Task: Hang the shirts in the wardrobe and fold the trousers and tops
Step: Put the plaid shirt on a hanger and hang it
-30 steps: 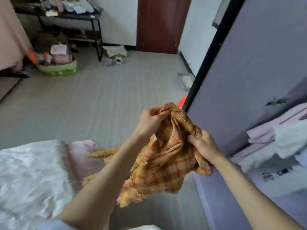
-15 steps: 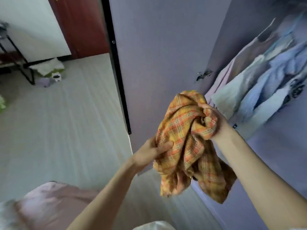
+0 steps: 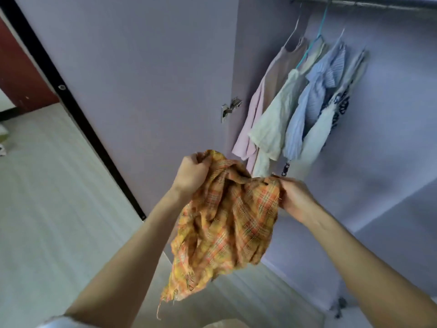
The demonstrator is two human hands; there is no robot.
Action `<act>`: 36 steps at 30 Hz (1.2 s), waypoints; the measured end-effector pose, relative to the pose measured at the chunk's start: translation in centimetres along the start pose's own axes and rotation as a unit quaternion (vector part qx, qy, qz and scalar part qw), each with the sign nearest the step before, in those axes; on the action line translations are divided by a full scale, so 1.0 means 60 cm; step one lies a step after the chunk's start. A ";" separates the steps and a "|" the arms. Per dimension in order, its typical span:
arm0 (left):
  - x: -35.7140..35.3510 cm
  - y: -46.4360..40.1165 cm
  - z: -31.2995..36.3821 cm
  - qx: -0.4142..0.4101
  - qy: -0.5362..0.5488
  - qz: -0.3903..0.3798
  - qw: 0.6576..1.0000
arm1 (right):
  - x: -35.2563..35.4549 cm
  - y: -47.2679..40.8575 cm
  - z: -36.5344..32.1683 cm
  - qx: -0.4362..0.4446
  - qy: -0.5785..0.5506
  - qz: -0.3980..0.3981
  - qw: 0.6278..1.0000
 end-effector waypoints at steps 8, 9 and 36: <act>-0.070 -0.009 -0.040 -0.074 -0.200 -0.086 0.973 | -0.024 0.001 -0.075 0.062 -0.001 -0.050 0.997; -0.100 0.012 -0.044 -0.102 -0.191 -0.155 0.964 | -0.043 0.005 -0.083 0.067 -0.010 -0.070 0.995; -0.085 -0.034 -0.041 0.063 0.022 -0.042 0.997 | 0.034 0.021 -0.140 0.276 0.417 -0.139 0.855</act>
Point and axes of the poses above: each hand's wrist, its own y-axis away from the middle knuckle, its own x-axis out of the back of the hand, z = x × y, the point moved 10 cm from there along -y, towards the middle knuckle, and after that the axes turned 13 degrees about x, right-handed, at the moved point
